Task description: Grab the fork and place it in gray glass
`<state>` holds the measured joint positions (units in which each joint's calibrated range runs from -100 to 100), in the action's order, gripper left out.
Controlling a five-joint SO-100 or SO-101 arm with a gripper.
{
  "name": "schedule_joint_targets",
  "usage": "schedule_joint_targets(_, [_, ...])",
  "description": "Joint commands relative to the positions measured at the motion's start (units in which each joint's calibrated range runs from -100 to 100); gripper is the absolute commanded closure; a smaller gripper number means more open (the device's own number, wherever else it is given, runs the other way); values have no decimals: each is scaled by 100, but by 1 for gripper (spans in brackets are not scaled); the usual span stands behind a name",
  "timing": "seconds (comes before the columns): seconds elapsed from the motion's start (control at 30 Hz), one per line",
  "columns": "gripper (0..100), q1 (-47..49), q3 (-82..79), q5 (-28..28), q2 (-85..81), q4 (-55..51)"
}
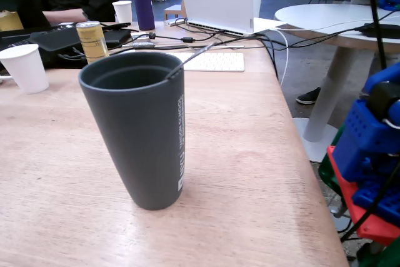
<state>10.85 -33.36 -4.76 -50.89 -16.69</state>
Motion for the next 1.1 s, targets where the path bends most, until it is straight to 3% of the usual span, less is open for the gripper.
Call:
schedule_joint_targets(0.0, [66,-104,-717,20,-735,-14])
schedule_joint_targets(0.13, [66,-104,-1661,39,-1292,-14])
schedule_joint_targets(0.3, [66,66,-2331,571,-1730,-14])
schedule_joint_targets(0.8, [66,-53,-5333,513,-4397,-14])
schedule_joint_targets(1.07, [66,-2,-5333,508,-4560,101])
